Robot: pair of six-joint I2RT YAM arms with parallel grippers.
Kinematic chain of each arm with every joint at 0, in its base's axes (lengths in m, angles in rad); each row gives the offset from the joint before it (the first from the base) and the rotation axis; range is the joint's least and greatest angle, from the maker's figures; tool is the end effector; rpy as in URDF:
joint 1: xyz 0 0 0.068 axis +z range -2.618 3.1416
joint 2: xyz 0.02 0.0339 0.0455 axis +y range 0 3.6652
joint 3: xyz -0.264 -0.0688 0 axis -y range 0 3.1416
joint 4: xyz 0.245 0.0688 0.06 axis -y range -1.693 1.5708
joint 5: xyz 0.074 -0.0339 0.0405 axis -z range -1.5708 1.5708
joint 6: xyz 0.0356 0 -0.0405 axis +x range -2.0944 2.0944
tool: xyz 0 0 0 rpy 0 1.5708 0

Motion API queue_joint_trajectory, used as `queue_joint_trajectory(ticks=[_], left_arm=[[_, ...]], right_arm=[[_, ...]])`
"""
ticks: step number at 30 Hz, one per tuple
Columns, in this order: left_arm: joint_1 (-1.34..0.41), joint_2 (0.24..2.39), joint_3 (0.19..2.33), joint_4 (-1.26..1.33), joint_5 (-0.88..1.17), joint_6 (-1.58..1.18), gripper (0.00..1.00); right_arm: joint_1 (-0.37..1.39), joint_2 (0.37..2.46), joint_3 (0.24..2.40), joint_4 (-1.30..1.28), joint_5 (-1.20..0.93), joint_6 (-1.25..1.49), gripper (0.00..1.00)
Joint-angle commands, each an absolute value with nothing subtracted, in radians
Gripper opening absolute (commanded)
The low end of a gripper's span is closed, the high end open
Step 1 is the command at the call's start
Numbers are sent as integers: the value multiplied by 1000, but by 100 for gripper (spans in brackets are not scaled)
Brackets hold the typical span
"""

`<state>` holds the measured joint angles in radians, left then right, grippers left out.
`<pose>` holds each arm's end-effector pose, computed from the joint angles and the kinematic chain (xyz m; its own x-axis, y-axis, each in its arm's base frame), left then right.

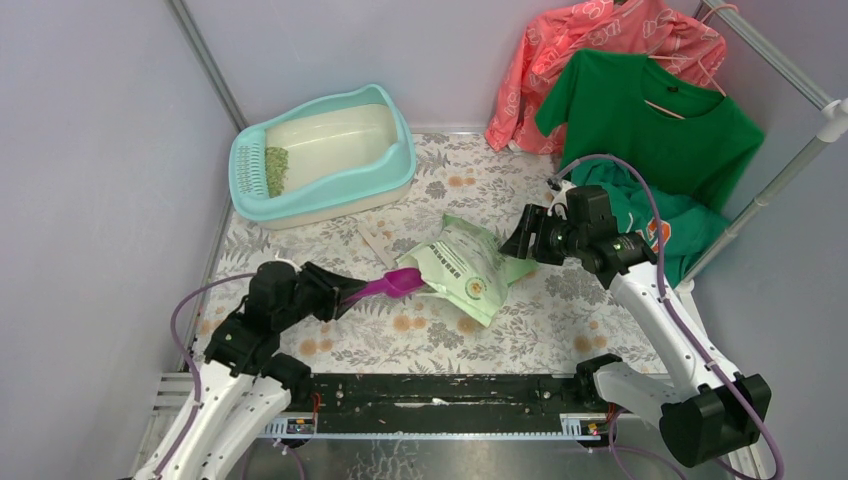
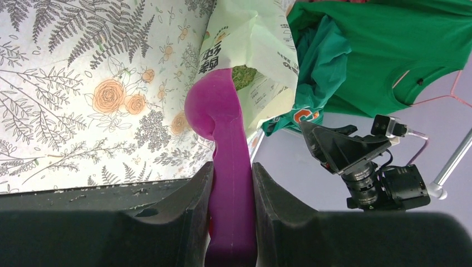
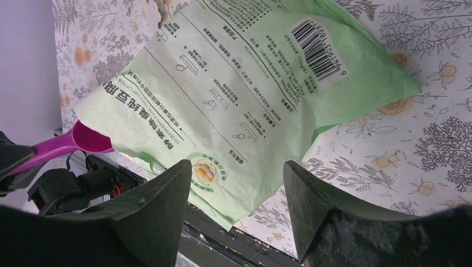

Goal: Fill the litter box with clean litter
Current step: 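Scoop the cat litter from the cat litter bag.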

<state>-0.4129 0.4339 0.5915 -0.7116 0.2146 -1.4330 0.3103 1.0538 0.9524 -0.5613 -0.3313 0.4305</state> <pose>0.0936 -0.0493 0.2650 -0.6189 -0.7855 -0.0058 -0.4007 0.3221 -0.8578 0.2100 0.0795 0.3116 -0.7548 0.1724 -0.6329 -0.2398 0.8255 0.5109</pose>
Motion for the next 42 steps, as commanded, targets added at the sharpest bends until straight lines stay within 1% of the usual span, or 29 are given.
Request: queue_joint_trajectory(ticks=[1, 5, 9, 12, 16, 19, 20, 23, 26, 29, 32, 36, 42], left_arm=[[-426, 513, 602, -591, 204, -1390, 0], [-496, 612, 632, -543, 141, -1386, 0], [-659, 749, 672, -478, -4, -1415, 0], [-751, 828, 676, -419, -91, -1440, 0], [-783, 859, 647, -383, -168, -1457, 0], [-783, 850, 631, -384, -202, -1462, 0], [-784, 849, 633, -384, -216, -1459, 0], [-783, 863, 640, -381, -253, -1444, 0], [-777, 912, 639, -339, -254, -1425, 0], [-776, 971, 619, -259, -228, -1426, 0], [-777, 1042, 608, -177, -187, -1418, 0], [-778, 1142, 615, -77, -133, -1407, 0], [-781, 1242, 600, 74, -128, -1405, 0]], right_arm=[[297, 1037, 952, -513, -275, 415, 69], [294, 1032, 939, -501, -198, 411, 69], [286, 1034, 898, -464, -187, 422, 69], [280, 1060, 873, -447, -150, 427, 69], [268, 1126, 849, -393, -16, 429, 68], [255, 1229, 862, -343, 48, 424, 69], [245, 1272, 875, -331, 46, 421, 71], [203, 1392, 898, -272, -43, 414, 85], [163, 1473, 906, -219, -113, 417, 87], [130, 1525, 917, -197, -156, 422, 87], [103, 1513, 915, -198, -157, 423, 87], [86, 1402, 886, -210, -144, 423, 88], [47, 1302, 879, -263, -141, 414, 89]])
